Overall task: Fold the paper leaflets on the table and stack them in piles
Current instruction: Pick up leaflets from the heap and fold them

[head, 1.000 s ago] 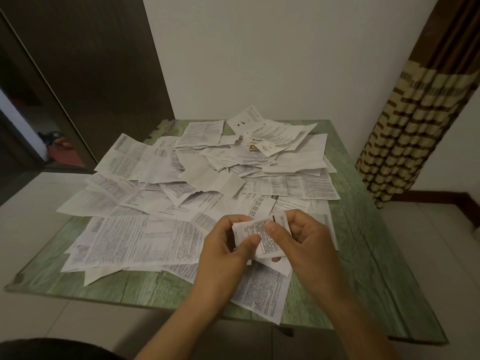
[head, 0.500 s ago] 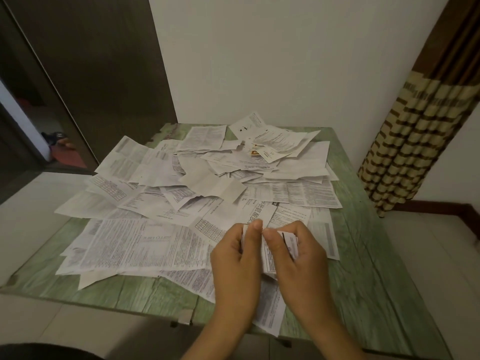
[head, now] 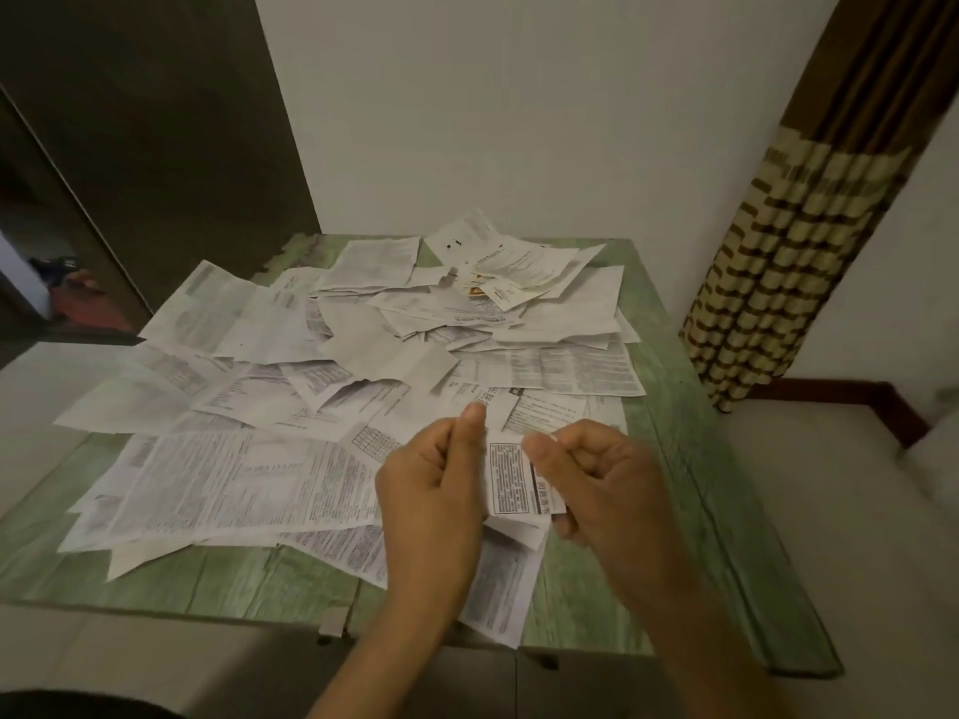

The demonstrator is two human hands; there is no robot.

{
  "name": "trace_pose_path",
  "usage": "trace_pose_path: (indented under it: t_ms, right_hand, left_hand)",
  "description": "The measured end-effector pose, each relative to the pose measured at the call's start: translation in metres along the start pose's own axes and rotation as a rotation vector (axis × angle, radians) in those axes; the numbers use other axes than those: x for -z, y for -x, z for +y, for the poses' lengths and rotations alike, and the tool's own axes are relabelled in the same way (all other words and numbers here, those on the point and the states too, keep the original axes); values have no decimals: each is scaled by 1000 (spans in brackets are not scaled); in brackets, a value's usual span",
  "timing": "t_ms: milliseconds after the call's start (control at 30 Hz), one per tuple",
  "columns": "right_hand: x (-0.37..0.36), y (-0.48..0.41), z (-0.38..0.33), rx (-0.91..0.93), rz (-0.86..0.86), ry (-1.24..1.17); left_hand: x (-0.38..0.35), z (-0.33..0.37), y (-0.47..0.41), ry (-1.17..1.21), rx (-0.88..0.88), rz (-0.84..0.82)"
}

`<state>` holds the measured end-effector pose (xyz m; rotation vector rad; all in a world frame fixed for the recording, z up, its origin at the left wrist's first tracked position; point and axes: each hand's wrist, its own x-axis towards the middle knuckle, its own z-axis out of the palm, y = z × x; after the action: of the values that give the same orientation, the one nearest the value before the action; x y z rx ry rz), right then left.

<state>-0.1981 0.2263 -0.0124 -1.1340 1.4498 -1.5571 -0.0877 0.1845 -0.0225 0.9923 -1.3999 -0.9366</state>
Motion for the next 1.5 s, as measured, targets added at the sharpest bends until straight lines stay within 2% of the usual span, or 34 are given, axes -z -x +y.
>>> trace_pose_path:
  t_ms: [167,233,333,400,533,700,833,933,1033,1167,1267,1367,1433,1500]
  right_hand:
    - [19,-8,15,29,75,202]
    - [33,-14,22,63,232,292]
    - [70,-23,24,103,560,534]
    - [86,-27,28,13,605,626]
    - [88,-31,41,-197,567,795]
    - [89,-25,40,-342,509,1112]
    - [88,-21,33,-382,407,1145]
    - [92,-18,24,-355,382,1114]
    - [94,-15,13,-274,438,1065]
    - [80,-10,2,6,500,996]
    - [52,-10,3,141,273,939]
    - [21,-13,16,189,-14,912]
    - [6,-16,21,216,-102,916]
    - [-5,-18,22,248,-142,889]
  left_hand:
    - [-3,-4,-5,-199,-78,-113]
    - [0,-3,-9,-208,-46,-55]
    - [17,-5,-14,-167,42,84]
    - [25,-6,-11,-166,58,54]
    - [20,-1,6,-163,63,-98]
    - [20,6,13,-122,55,-185]
    - [22,5,14,-118,73,-200]
    - [25,5,14,-111,91,-211]
    - [27,4,12,-140,81,-211]
    - [39,0,7,-238,15,-191]
    - [52,-14,-4,-399,-111,-196]
    - [64,-31,-33,-721,-348,-247]
    - [64,-40,-59,-985,-452,-328]
    - [60,-37,-78,-1185,-420,-439]
